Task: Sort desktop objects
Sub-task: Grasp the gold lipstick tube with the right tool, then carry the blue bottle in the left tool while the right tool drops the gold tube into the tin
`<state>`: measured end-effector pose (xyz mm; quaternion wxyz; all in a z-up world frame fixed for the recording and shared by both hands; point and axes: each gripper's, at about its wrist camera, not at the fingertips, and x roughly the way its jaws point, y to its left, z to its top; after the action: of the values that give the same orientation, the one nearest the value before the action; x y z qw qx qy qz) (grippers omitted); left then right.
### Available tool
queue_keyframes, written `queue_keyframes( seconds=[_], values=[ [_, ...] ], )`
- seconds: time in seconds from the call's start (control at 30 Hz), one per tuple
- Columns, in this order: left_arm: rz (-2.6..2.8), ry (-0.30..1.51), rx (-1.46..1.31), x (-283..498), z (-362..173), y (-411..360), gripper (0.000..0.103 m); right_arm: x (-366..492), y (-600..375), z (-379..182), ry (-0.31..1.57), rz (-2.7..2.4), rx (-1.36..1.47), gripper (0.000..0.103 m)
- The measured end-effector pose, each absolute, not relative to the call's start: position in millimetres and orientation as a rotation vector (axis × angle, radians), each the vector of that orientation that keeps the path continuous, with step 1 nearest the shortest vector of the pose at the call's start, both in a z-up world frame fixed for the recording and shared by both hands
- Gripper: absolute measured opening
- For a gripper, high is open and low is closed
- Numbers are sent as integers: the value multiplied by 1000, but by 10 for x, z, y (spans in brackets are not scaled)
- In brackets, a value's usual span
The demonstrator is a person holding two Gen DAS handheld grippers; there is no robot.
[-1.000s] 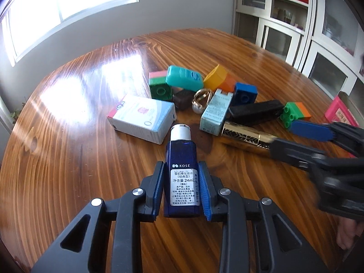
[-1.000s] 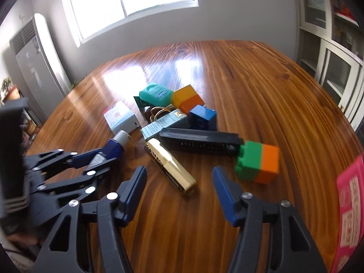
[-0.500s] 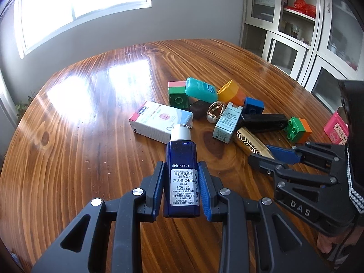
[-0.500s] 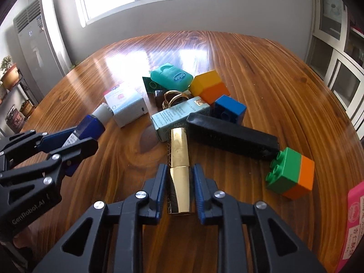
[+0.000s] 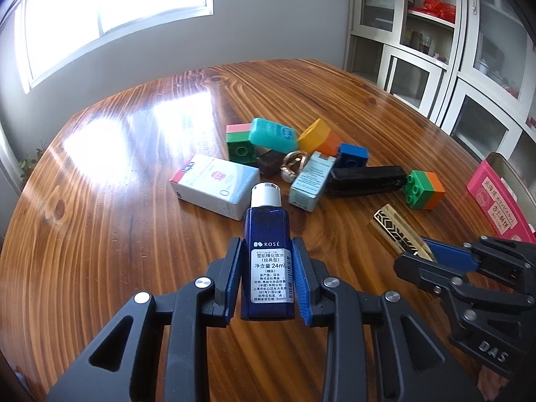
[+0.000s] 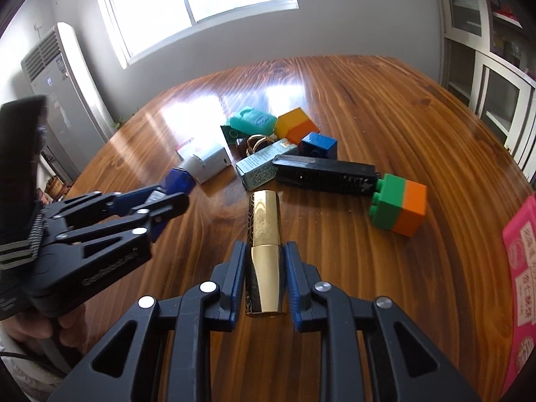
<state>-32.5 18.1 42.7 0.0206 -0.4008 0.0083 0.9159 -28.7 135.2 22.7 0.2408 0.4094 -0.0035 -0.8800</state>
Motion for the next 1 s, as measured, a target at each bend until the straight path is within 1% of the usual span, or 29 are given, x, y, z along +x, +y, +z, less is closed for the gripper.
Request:
queue_keyframes(
  seconds=[0.4, 0.63, 1.0],
  values=[
    [2801, 56, -1198, -276, 521, 517, 32, -13, 1781, 416, -95, -2487, 1045, 26],
    [2788, 106, -1160, -250, 633, 744, 32, 170, 2075, 573, -142, -2562, 968, 26],
    [2685, 207, -1100, -264, 723, 1385, 32, 459, 3028, 822, -297, -2791, 872, 26]
  ],
)
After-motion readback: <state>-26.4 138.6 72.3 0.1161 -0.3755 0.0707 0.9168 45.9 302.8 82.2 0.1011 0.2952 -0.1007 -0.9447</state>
